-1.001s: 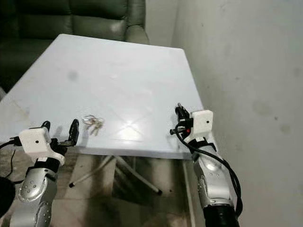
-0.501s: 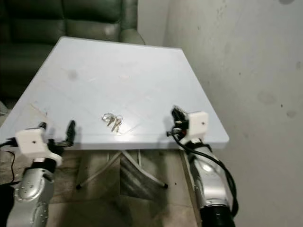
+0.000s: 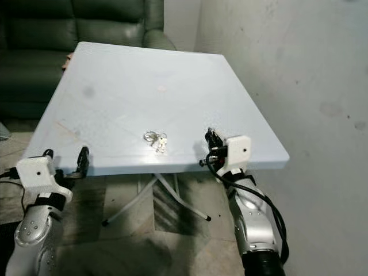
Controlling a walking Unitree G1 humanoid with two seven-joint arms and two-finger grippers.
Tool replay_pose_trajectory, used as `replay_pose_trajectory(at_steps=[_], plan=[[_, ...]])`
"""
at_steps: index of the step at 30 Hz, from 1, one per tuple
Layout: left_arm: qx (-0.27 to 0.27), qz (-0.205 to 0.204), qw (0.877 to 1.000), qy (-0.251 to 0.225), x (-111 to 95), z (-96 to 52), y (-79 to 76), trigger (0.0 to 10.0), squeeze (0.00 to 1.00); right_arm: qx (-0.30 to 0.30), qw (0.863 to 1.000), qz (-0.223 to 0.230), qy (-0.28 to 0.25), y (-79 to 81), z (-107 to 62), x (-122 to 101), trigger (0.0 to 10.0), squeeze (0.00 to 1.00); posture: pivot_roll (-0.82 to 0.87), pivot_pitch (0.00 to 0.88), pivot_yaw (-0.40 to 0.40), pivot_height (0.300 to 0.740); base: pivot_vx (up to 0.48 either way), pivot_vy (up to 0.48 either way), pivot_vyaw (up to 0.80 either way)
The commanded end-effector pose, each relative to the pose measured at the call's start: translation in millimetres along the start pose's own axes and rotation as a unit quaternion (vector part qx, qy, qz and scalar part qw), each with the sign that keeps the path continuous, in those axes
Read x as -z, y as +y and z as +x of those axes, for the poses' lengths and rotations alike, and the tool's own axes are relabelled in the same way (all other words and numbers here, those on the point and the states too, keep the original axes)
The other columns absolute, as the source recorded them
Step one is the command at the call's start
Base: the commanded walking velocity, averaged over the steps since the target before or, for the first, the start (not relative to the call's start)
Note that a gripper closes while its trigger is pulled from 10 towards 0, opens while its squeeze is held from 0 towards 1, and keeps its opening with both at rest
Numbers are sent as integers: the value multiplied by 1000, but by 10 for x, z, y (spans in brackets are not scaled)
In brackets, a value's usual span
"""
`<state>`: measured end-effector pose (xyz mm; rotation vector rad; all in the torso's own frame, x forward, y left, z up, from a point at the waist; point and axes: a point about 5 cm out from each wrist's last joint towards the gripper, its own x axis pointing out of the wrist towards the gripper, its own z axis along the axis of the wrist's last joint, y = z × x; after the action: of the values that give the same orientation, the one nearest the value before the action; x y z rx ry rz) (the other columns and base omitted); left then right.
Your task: Hang keys on a hook
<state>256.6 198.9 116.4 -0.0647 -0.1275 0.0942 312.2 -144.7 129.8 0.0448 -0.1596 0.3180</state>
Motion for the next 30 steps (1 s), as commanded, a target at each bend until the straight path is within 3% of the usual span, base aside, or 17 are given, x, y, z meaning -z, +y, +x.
replay_pose_trajectory(at_steps=[1, 30], plan=[[7, -3, 1000, -2, -7, 7, -72, 10000, 0, 9, 1000, -2, 4, -64, -3, -16, 10000, 0, 10, 60, -81, 740, 0, 0, 0], [5, 14, 1000, 1, -14, -4, -34, 10000, 0, 16, 1000, -12, 20, -49, -28, 36, 10000, 0, 12, 79, -67, 740, 0, 0, -717]])
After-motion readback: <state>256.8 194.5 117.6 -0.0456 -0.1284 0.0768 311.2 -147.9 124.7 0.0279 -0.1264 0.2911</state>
